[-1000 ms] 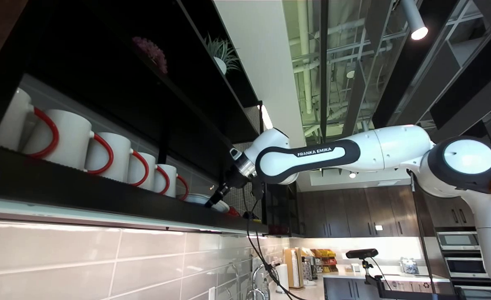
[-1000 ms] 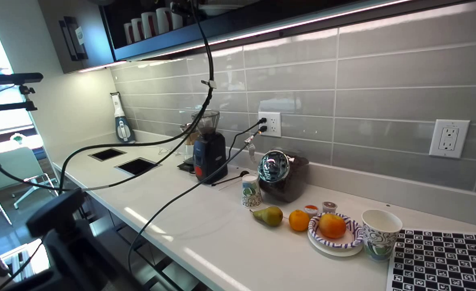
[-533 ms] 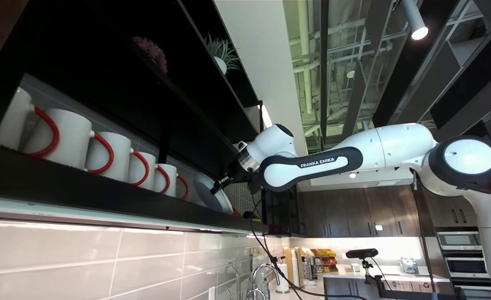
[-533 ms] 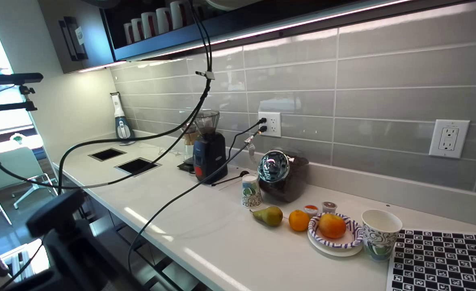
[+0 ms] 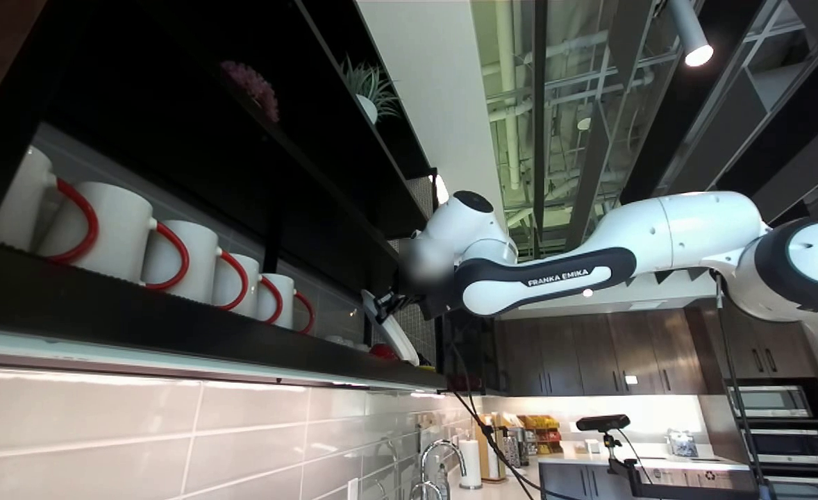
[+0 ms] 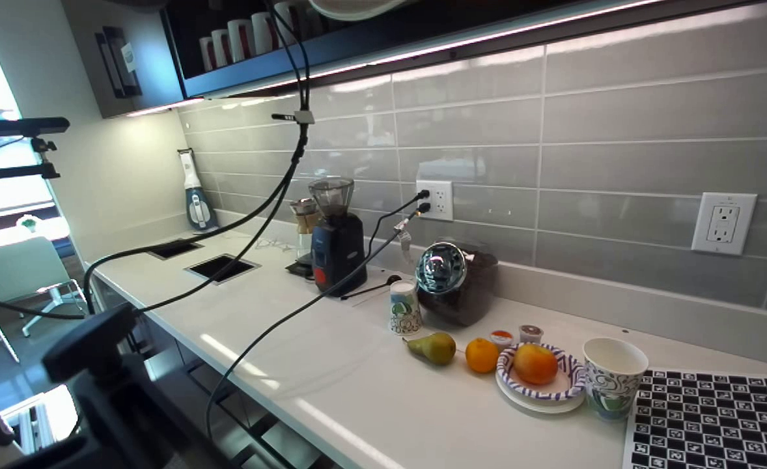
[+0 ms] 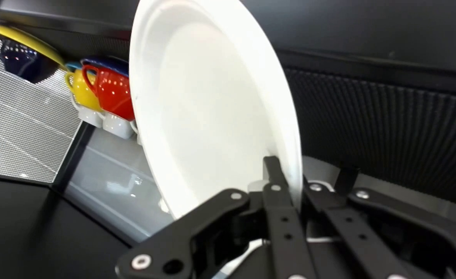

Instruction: Put the white plates on the counter then unstack them.

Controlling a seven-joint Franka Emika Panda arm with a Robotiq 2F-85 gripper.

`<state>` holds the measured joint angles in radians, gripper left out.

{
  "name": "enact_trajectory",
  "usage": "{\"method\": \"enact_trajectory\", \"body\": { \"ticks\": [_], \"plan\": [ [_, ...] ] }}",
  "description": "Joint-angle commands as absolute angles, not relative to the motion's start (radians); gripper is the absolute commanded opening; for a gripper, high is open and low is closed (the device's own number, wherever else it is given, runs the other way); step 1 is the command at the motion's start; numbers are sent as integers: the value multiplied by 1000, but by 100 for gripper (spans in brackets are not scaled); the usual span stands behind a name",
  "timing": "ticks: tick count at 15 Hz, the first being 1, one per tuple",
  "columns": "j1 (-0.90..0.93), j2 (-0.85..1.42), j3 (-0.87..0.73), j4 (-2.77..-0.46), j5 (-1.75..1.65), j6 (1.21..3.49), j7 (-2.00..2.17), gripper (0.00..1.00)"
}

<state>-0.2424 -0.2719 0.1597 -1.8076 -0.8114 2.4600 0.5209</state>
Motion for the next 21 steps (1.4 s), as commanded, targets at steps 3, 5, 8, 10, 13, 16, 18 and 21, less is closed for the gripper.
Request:
{"method": "enact_trajectory", "body": {
  "ticks": [3,5,8,10,13,16,18,21],
  "plan": [
    [-151,-360,131,-1903,-786,2347,512,1],
    [-127,-388,122,-1936,-752,2305,502,1],
    [-121,-422,109,-1977,-704,2233,530,1],
    [-134,-449,110,-2008,-699,2201,572,1],
    [-123,-462,66,-2074,-620,2248,557,1],
    [-146,-457,36,-2161,-581,2324,558,1],
    [-145,-450,7,-2210,-529,2369,530,1],
    [-178,-430,32,-2199,-545,2372,539,5]
  ]
}}
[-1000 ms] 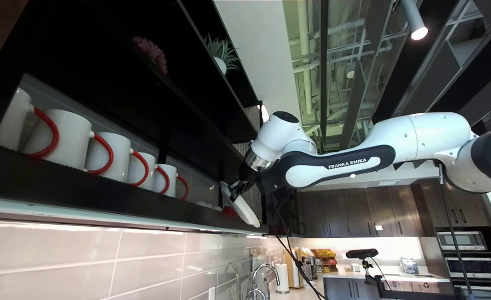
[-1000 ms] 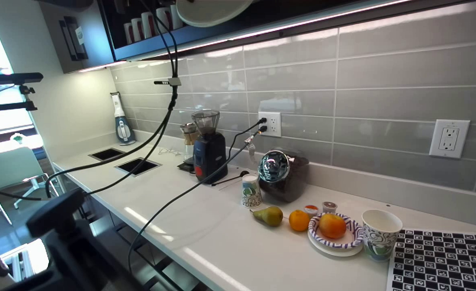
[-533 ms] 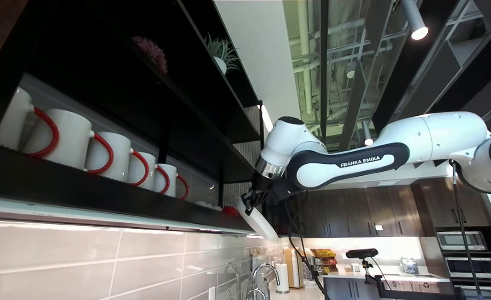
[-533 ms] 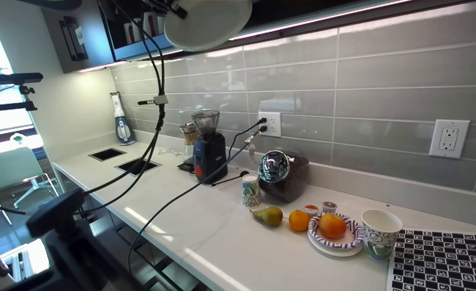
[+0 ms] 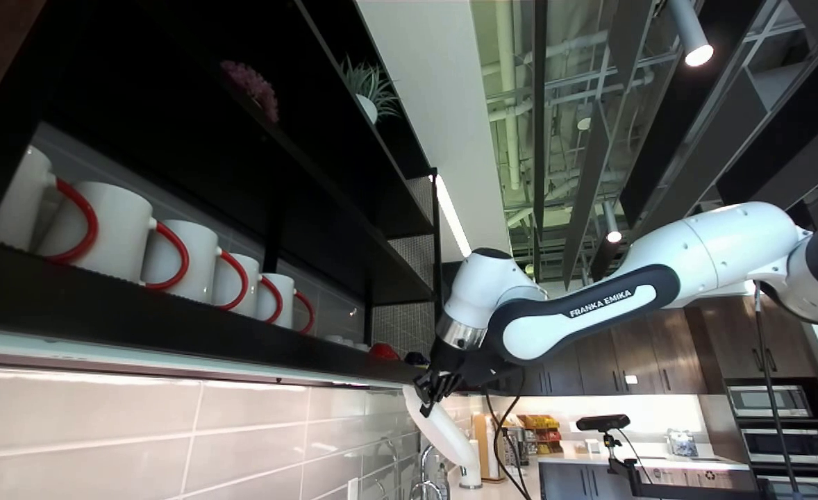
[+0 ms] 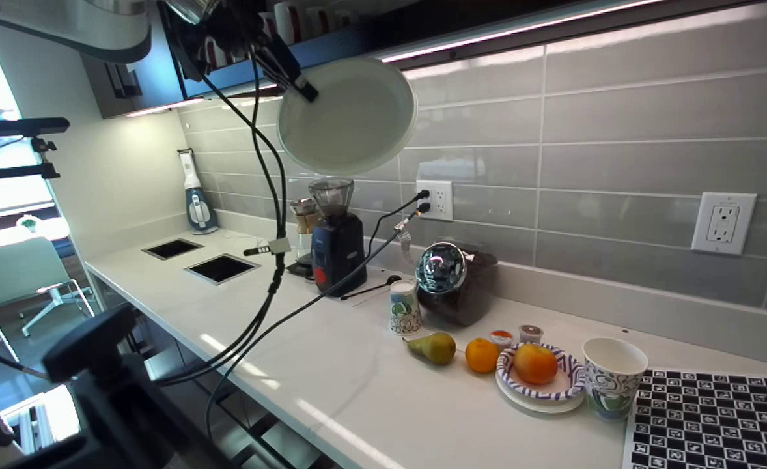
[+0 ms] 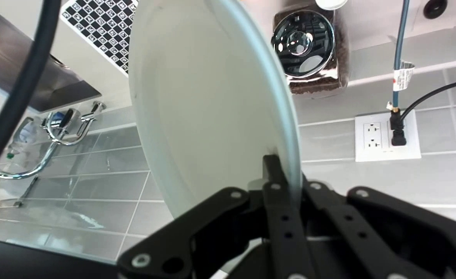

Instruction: Put the white plates on the counter then unstack them.

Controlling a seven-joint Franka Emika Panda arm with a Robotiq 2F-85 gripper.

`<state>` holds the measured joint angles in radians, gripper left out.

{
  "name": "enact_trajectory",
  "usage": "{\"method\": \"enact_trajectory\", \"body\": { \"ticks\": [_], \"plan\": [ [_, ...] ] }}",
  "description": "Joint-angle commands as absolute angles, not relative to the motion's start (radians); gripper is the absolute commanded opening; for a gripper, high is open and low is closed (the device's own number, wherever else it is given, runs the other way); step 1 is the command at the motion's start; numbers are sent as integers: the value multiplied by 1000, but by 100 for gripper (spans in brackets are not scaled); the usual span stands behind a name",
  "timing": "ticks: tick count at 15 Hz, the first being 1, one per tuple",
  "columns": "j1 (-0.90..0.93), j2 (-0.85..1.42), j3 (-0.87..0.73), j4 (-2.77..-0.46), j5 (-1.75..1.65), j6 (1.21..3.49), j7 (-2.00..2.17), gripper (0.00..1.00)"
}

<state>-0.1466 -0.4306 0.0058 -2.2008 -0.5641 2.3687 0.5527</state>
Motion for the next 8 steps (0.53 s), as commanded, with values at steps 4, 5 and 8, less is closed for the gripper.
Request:
{"method": "enact_trajectory", "body": {
  "ticks": [4,5,8],
  "plan": [
    [-183,-432,28,-2214,-541,2391,538,5],
    [-183,-432,28,-2214,-540,2391,538,5],
    [-186,-371,31,-2186,-510,2289,517,1]
  ]
}}
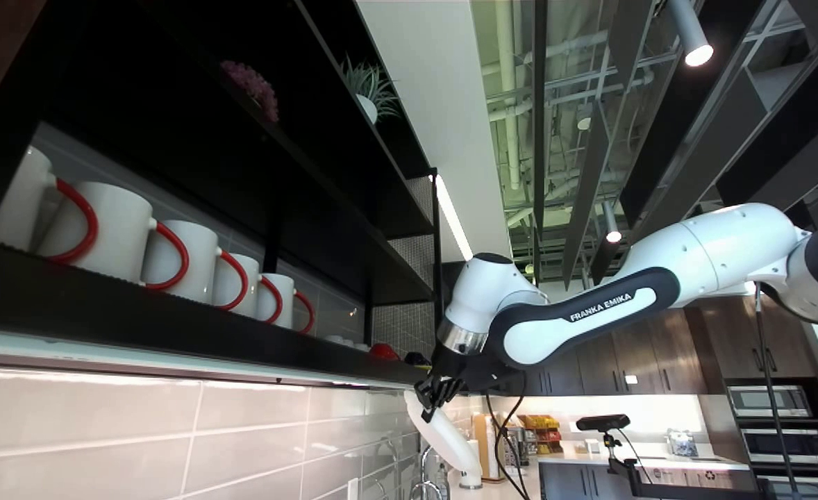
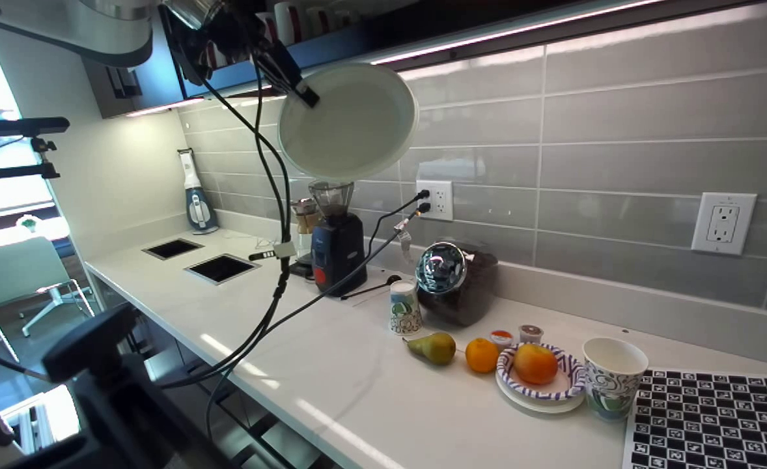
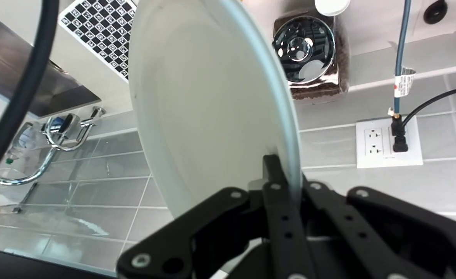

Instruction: Put the white plates on the counter then unstack them.

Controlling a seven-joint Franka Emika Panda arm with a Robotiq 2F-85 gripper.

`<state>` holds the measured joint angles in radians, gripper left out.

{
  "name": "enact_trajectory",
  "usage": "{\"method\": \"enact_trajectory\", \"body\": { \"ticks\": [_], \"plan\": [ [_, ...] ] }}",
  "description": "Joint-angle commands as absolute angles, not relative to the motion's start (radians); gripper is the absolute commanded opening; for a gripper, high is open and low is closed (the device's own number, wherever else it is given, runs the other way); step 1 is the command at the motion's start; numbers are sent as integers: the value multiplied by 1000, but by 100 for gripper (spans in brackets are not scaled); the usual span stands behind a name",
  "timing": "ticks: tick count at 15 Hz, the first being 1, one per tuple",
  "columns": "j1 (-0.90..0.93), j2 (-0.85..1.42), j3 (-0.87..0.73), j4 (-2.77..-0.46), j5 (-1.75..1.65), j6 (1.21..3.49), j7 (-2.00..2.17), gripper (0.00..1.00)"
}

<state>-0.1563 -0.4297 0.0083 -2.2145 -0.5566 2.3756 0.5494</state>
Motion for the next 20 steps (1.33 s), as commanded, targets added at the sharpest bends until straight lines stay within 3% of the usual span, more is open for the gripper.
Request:
{"method": "enact_trajectory", "body": {
  "ticks": [1,8,20],
  "plan": [
    [-195,-332,29,-2183,-513,2260,522,1],
    [-177,-53,-4,-2220,-555,2162,537,1],
    [-113,207,-103,-2230,-676,2415,519,1]
  ]
}}
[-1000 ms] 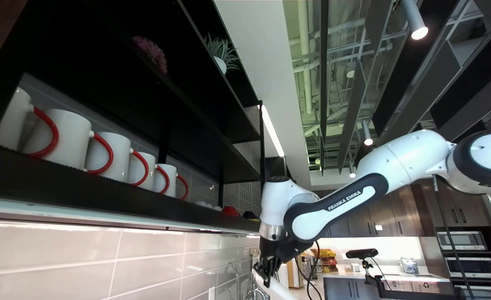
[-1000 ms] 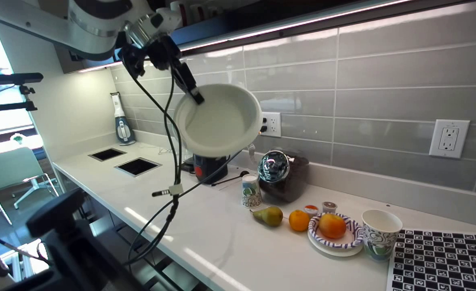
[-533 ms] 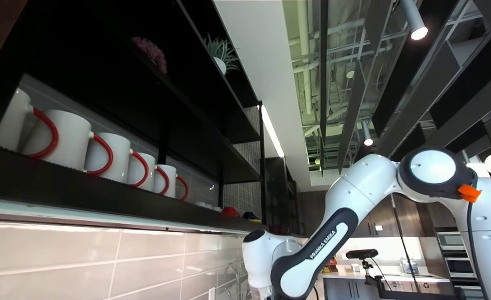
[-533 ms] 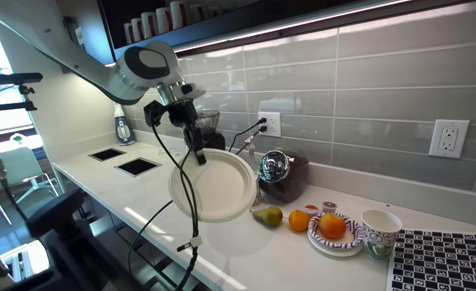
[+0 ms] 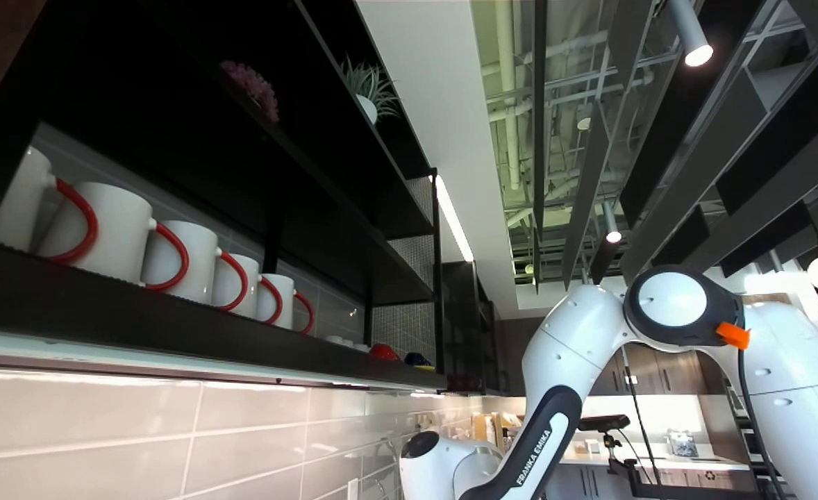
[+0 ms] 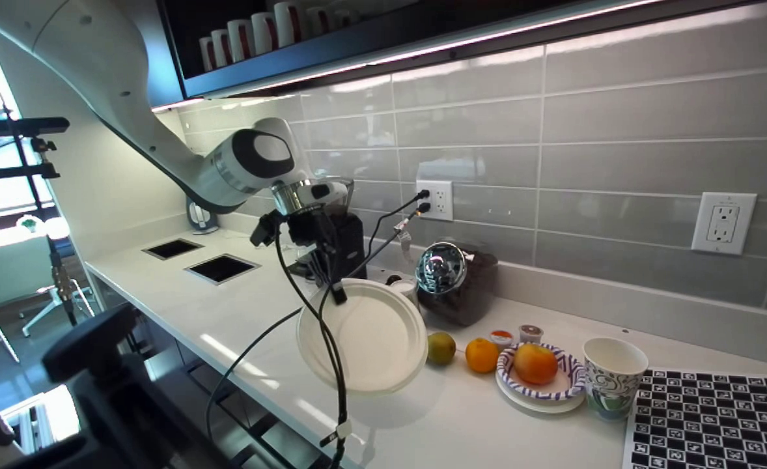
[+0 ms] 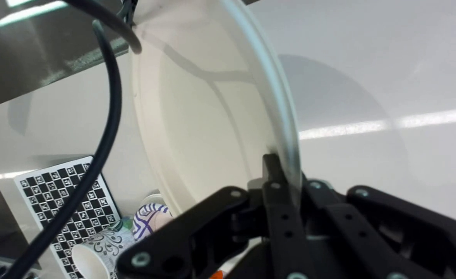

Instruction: Put the white plates on the counter then unstack them.

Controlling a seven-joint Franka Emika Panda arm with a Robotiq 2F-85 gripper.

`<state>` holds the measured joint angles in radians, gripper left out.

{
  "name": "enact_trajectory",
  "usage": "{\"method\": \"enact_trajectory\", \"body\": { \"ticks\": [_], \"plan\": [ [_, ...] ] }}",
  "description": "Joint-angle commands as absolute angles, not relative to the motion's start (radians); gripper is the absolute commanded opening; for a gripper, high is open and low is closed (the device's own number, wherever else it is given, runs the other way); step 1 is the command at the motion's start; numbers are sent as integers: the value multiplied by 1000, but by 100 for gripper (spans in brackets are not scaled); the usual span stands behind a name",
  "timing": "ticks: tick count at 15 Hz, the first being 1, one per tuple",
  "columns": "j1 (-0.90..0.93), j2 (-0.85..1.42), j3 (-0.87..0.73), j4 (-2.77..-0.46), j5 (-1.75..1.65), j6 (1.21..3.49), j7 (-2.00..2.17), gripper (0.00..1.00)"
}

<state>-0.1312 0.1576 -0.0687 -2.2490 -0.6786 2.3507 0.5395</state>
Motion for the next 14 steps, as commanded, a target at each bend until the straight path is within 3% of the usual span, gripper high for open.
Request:
{"method": "enact_trajectory", "body": {
  "ticks": [1,8,14],
  "plan": [
    [-110,222,-110,-2222,-674,2429,513,1],
    [-64,108,-103,-2181,-640,2415,414,1],
    [-49,154,-95,-2123,-557,2281,403,1]
  ]
}}
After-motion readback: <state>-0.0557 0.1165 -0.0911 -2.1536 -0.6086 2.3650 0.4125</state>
